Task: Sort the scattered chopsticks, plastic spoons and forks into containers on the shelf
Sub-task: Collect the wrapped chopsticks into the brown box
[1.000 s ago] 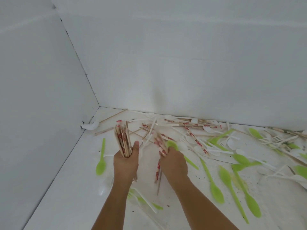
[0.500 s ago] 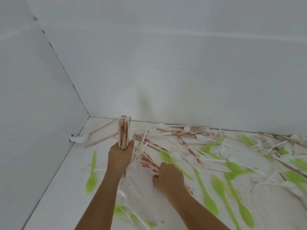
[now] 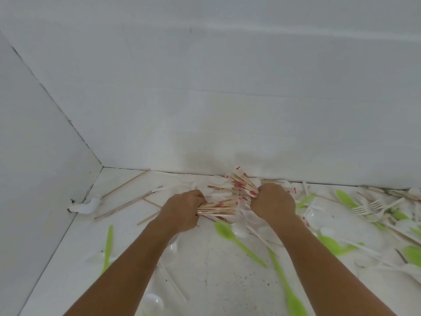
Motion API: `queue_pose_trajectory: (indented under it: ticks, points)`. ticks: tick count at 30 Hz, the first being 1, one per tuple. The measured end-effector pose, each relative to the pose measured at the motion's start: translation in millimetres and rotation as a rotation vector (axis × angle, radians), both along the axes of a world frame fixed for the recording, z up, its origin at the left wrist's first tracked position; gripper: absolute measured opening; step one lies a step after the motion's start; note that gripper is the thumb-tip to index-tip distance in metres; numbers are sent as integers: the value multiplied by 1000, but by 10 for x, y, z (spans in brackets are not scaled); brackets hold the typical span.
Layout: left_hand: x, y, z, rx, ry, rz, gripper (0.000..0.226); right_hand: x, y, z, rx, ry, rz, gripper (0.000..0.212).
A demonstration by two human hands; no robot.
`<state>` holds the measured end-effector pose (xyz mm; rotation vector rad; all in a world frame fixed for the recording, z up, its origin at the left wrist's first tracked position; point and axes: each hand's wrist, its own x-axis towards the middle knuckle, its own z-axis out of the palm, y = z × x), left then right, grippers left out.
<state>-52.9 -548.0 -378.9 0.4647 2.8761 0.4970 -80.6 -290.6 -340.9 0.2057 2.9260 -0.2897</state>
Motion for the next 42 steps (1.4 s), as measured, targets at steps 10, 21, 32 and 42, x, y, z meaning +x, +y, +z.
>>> queue_pose_trajectory:
  ticks: [10,21,32,42]
  points:
    - [-88,79,-39,-251,0,-162,28,133,57,-218,58,-122,95,26]
    - [7,84,231,70,66,47,23,490,324,247,-182,-156,-30,11]
    - [232,95,730,606,-183,402,14,837,737,584,-709,74,-301,42]
    - [556,76,957,877,-85,706,23,1163,590,513,-1168,120,-273,23]
